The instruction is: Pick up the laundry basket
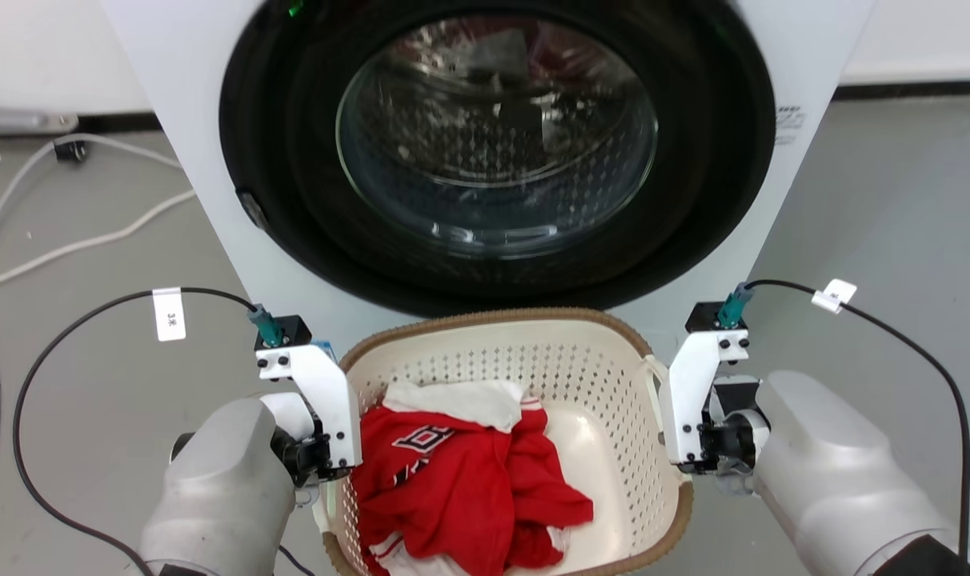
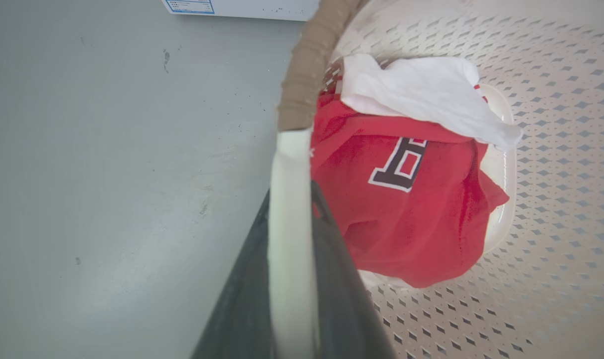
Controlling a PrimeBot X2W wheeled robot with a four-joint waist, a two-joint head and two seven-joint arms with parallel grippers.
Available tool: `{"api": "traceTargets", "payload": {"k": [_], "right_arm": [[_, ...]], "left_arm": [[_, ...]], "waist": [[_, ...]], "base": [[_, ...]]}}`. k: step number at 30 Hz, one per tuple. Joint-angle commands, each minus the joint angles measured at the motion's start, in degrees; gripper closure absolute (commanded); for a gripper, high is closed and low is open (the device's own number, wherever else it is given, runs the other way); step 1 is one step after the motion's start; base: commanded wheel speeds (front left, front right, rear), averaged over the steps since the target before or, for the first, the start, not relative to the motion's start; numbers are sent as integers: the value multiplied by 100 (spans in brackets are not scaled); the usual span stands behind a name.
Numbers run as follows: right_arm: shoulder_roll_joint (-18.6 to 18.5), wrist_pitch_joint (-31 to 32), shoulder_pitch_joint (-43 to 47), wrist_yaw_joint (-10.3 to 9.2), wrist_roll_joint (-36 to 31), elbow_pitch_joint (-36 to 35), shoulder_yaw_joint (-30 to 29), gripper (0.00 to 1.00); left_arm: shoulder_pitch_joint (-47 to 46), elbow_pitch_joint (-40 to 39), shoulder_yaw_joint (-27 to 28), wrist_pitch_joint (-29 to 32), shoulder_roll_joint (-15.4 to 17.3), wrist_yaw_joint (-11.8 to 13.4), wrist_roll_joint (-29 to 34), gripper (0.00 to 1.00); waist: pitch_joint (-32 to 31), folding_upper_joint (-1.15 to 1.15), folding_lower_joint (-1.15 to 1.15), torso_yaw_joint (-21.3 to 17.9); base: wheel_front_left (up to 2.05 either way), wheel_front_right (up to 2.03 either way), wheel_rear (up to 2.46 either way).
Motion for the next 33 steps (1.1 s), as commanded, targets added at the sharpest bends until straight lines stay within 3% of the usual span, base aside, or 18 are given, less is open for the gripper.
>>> {"api": "traceTargets", "payload": {"k": [1, 13, 33], "right_arm": [[103, 52, 93, 66, 65, -5, 20, 100], [91, 115, 426, 66, 192, 10, 169, 100], [93, 79, 471, 66, 365, 73, 312, 100]], "left_arm": [[66, -49, -31, 13, -51, -63, -38, 100], [444, -22, -192, -87, -65, -62, -153, 100], [479, 11, -289, -183, -134, -48, -254, 100]], "waist": [[-189, 0, 2, -17], [-545, 0, 2, -43], [-557, 0, 2, -62]], "base": [[0, 0, 0], [0, 0, 0], [0, 0, 0]]}}
